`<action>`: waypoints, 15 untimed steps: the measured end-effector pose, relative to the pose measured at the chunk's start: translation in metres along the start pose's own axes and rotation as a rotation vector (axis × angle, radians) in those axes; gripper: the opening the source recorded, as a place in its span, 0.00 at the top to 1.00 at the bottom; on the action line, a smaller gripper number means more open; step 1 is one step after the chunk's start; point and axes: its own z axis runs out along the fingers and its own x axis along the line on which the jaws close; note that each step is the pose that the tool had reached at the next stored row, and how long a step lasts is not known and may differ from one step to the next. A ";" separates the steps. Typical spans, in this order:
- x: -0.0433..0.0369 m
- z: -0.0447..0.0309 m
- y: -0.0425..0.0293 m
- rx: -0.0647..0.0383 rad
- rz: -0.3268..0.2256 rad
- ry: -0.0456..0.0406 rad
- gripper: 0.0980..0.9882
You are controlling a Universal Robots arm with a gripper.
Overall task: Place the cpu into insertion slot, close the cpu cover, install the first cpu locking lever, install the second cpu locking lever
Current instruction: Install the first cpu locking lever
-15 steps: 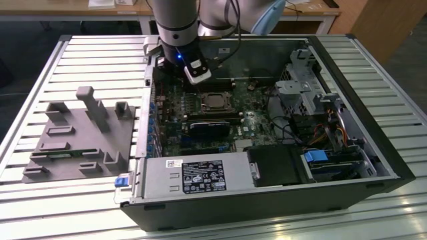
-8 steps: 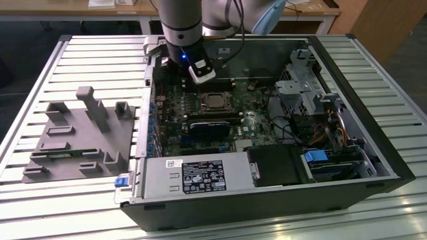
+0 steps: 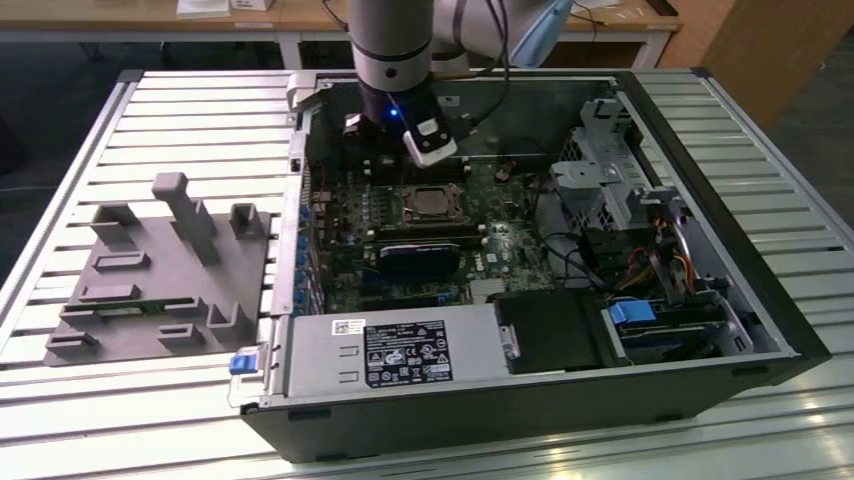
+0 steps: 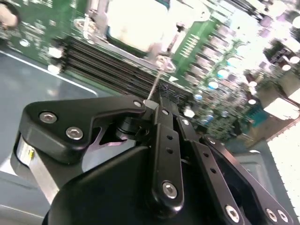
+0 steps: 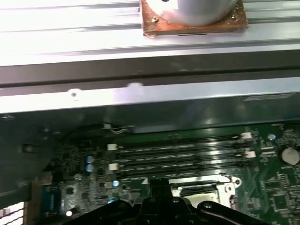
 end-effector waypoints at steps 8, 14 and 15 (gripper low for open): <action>-0.0119 0.0008 0.0012 -0.001 0.000 -0.0001 0.99; -0.0119 0.0010 0.0011 -0.001 -0.004 -0.0156 0.99; -0.0116 0.0011 0.0010 -0.001 -0.007 -0.0259 0.99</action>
